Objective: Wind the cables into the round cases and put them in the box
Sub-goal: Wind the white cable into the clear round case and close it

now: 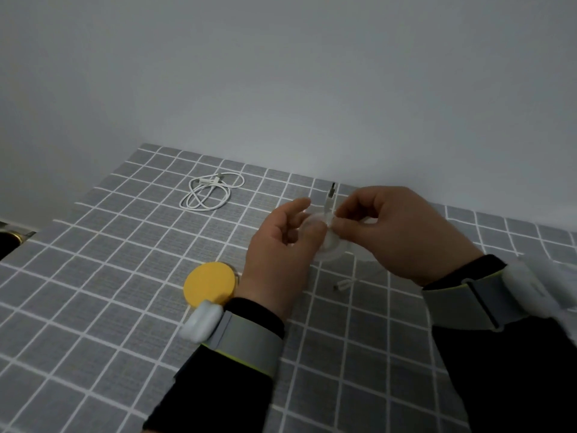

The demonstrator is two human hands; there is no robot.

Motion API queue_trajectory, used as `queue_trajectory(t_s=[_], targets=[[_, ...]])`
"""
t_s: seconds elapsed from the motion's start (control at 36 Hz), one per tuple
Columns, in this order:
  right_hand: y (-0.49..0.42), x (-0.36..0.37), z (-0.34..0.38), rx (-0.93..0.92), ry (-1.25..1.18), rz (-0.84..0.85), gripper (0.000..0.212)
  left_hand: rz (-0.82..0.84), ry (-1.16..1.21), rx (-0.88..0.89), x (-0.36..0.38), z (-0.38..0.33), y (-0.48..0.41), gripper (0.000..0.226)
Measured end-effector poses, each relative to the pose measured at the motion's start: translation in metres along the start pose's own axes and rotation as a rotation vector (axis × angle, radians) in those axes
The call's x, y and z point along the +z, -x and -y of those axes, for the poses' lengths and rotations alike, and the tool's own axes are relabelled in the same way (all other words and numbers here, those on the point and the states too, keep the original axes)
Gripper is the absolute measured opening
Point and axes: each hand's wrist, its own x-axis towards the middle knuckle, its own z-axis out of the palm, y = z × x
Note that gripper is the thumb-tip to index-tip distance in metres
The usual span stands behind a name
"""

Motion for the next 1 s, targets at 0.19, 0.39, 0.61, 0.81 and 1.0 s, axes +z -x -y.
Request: queue_trajectory(t_s=[0.19,0.39,0.61,0.81,1.0], targets=[[0.004,-0.015,-0.001,-0.026,0.198,0.168,0.009,0.211,-0.159,-0.041,0.0,0.0,0.007,0.021],[0.001,-0.011,-0.002,-0.03,0.25,0.154,0.007,0.208,-0.176,-0.038,0.002,-0.004,0.008,0.006],[0.0,0.005,-0.001,-0.004,0.266,-0.04,0.033,0.043,-0.17,-0.037,-0.001,-0.002,0.005,0.013],[0.004,0.02,0.006,0.013,0.21,-0.227,0.059,-0.092,-0.123,-0.039,-0.003,0.0,0.0,0.015],[0.001,0.036,0.005,0.012,0.194,-0.288,0.03,-0.18,-0.035,-0.055,-0.004,-0.001,0.0,0.014]])
